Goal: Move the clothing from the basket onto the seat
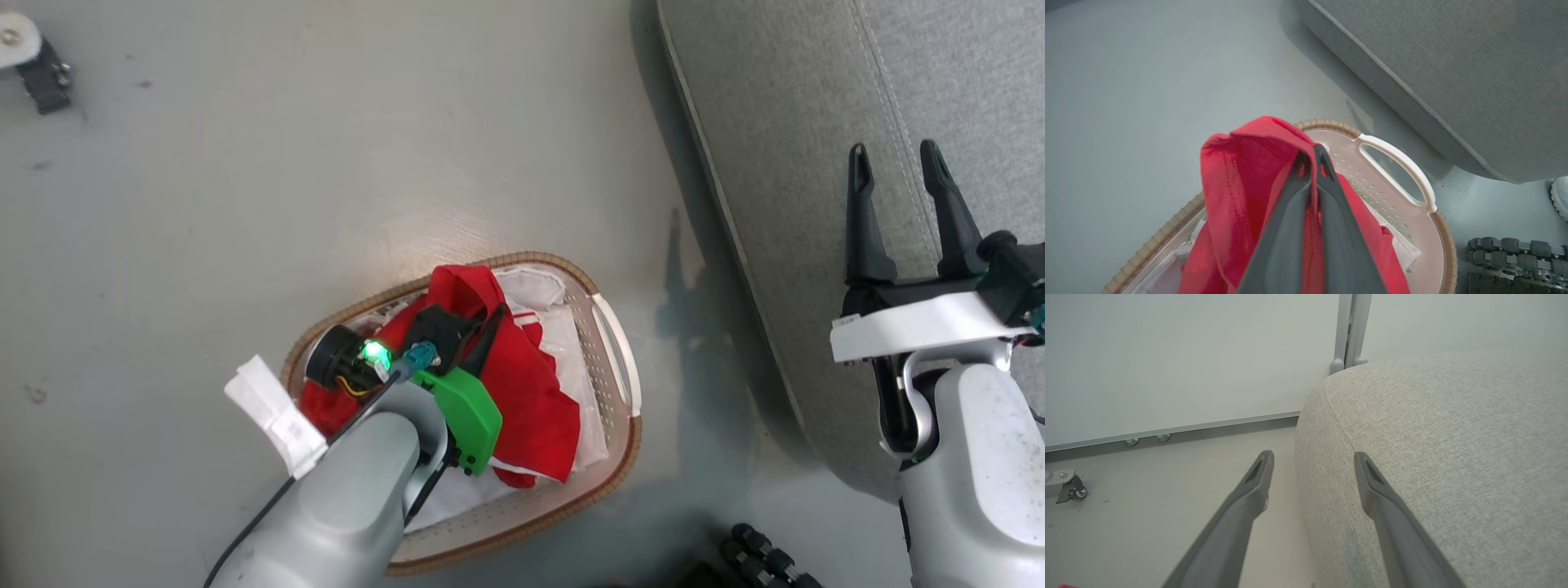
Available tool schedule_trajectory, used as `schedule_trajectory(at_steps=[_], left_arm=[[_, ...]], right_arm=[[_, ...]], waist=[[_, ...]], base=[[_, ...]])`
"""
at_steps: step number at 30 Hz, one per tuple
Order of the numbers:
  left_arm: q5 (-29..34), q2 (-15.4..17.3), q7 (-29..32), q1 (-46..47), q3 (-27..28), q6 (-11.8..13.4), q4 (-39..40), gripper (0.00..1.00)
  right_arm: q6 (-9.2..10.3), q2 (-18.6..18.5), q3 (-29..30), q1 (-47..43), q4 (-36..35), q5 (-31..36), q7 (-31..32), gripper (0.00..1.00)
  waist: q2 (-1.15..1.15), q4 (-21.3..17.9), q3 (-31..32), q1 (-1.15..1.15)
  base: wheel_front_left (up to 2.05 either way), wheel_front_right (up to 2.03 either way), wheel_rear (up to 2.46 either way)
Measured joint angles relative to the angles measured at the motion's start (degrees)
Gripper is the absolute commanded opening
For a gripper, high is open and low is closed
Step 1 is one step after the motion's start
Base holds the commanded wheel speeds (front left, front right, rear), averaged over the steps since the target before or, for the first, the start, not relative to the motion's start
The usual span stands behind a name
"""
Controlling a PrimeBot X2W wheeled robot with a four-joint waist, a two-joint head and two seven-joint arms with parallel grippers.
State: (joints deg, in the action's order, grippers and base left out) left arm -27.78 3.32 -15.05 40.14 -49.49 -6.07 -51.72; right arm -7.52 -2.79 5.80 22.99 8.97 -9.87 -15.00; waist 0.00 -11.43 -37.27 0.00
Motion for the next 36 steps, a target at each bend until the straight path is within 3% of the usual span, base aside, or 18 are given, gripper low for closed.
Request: schedule_trajectory(at_steps=[13,22,27,36], left_arm=[[6.0,5.6,-0.1,-11.6,7.1,-0.3,23.2,0.0],[7.6,10.6,-0.1,-13.1,8.2,-1.0,29.6,0.0],[7.2,13.4,1.5,-10.6,7.0,-1.1,31.2,0.0],[5.9,17.5,5.3,1.8,10.0,-1.3,34.0,0.0]], right_arm=[[0.0,0.0,0.9,-6.9,1.4,4.2,0.0,1.0],[0.0,0.0,-0.4,-11.8,2.8,5.2,0.0,1.0],[0.0,0.0,-1.4,-13.3,3.3,5.3,0.0,1.0],[0.0,0.0,-5.4,-15.3,4.0,4.9,0.0,1.0]], waist=[[0.0,4.5,12.5,0.0],[0.0,6.8,22.6,-0.01],[0.0,7.6,27.8,0.0],[0.0,8.6,35.5,-0.01]], base=[[0.0,0.0,0.0],[0.0,0.0,0.0],[0.0,0.0,0.0],[0.0,0.0,0.0]])
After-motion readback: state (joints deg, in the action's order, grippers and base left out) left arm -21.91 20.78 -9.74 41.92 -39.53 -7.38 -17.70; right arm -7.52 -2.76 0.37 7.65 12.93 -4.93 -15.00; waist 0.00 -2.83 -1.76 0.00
